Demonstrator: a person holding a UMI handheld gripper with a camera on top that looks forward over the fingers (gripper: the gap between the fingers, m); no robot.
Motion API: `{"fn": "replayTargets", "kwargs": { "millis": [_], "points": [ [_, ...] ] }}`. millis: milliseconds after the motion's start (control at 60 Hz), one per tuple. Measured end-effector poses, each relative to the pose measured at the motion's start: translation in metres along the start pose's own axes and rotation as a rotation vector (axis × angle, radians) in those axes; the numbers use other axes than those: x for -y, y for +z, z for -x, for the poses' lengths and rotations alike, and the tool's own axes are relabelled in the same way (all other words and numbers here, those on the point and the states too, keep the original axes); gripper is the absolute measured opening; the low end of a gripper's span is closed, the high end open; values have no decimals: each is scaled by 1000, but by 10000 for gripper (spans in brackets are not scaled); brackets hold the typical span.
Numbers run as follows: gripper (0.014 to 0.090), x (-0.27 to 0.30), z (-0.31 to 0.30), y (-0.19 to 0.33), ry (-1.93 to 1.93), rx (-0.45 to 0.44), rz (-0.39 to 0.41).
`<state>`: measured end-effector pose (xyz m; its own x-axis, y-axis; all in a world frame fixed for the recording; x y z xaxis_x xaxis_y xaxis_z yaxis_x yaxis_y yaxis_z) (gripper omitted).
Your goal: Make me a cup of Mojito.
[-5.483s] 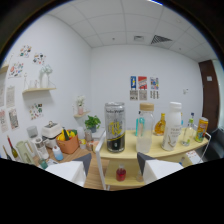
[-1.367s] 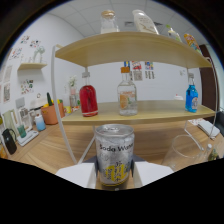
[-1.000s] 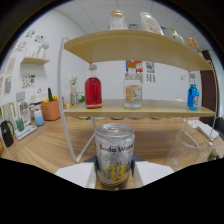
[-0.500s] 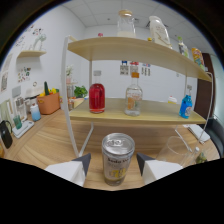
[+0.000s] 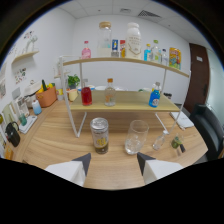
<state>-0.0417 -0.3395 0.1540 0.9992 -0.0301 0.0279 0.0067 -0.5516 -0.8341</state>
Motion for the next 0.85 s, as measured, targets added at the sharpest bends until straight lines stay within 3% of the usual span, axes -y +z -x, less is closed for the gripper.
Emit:
{"fn": "replayTargets", "kwargs": {
  "millis": [300, 850],
  "points": [
    [858, -11, -41, -15, 9, -14, 25],
    [858, -9, -52, -12, 10, -1, 24]
  ]
}}
